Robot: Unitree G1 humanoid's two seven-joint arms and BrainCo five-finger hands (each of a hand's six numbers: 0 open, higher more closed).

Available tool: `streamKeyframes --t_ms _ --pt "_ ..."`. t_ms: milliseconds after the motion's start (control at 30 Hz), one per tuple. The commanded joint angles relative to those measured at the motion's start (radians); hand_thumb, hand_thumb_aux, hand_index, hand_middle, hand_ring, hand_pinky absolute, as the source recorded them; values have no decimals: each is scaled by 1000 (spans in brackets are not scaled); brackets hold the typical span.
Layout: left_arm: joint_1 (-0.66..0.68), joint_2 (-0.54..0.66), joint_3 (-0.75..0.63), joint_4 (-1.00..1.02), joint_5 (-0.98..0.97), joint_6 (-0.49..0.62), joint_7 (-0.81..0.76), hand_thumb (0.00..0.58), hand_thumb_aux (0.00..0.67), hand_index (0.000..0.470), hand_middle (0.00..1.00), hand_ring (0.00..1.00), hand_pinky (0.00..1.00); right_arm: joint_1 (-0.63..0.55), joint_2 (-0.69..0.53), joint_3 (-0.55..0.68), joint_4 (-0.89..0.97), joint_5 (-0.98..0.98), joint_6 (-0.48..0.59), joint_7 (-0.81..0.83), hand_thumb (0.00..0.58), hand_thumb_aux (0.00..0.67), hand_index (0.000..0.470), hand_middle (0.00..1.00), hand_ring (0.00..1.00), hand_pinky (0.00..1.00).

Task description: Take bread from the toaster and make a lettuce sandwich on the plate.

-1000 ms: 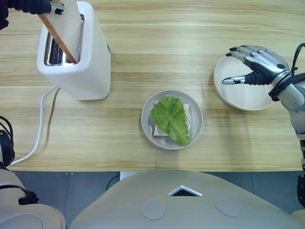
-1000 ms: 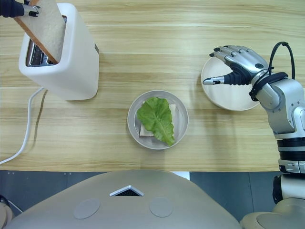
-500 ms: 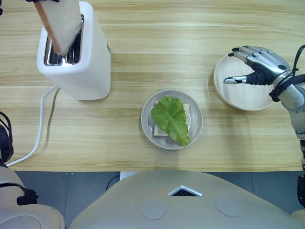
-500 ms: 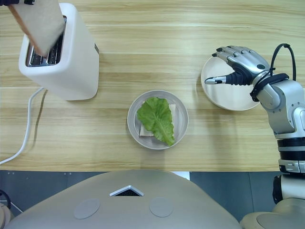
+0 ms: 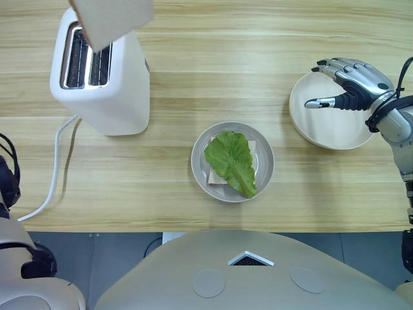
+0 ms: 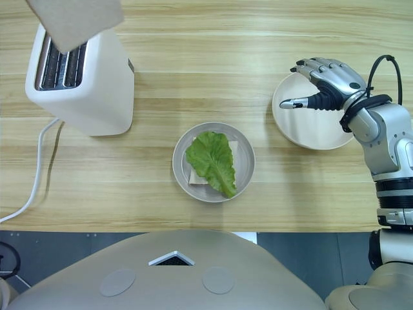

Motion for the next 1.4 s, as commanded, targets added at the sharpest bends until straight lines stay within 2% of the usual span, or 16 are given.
streamKeyframes --t_ms 33,200,400,600,700,767,900,1033,1167,1400 --pt "-4 -96 -62 -52 -128 28 -60 580 670 470 1000 1000 1000 -18 -5 7 18 -1 -6 -5 0 0 0 0 0 0" --pt "51 -255 -174 -43 -349 73 -154 580 670 470 1000 1000 1000 -22 -3 6 22 4 -8 -10 0 0 0 0 0 0" --pt "109 -425 -270 152 -543 146 -267 580 670 470 1000 1000 1000 -42 17 11 8 21 -4 7 0 0 0 0 0 0" --pt "137 -530 -317 413 -559 117 -311 580 670 470 1000 1000 1000 -20 16 -21 -35 89 6 43 0 0 0 0 0 0" --pt "141 -563 -313 539 -546 71 -307 580 670 470 1000 1000 1000 30 -36 -130 -123 318 -24 160 0 0 0 0 0 0" --pt "138 -577 -313 611 -535 43 -306 580 670 470 1000 1000 1000 91 -102 -266 -216 517 -4 286 0 0 0 0 0 0" --pt "135 -599 -315 706 -519 3 -316 580 670 470 1000 1000 1000 305 -167 -520 -469 902 49 571 0 0 0 0 0 0" --pt "126 -615 -340 761 -468 -43 -310 580 670 470 1000 1000 1000 437 -158 -616 -689 1171 102 734 0 0 0 0 0 0" --pt "110 -634 -366 784 -417 -71 -309 580 670 470 1000 1000 1000 445 -138 -531 -788 1211 135 762 0 0 0 0 0 0" --pt "104 -662 -388 803 -369 -86 -315 580 670 470 1000 1000 1000 317 -51 -188 -790 1055 186 724 0 0 0 0 0 0"
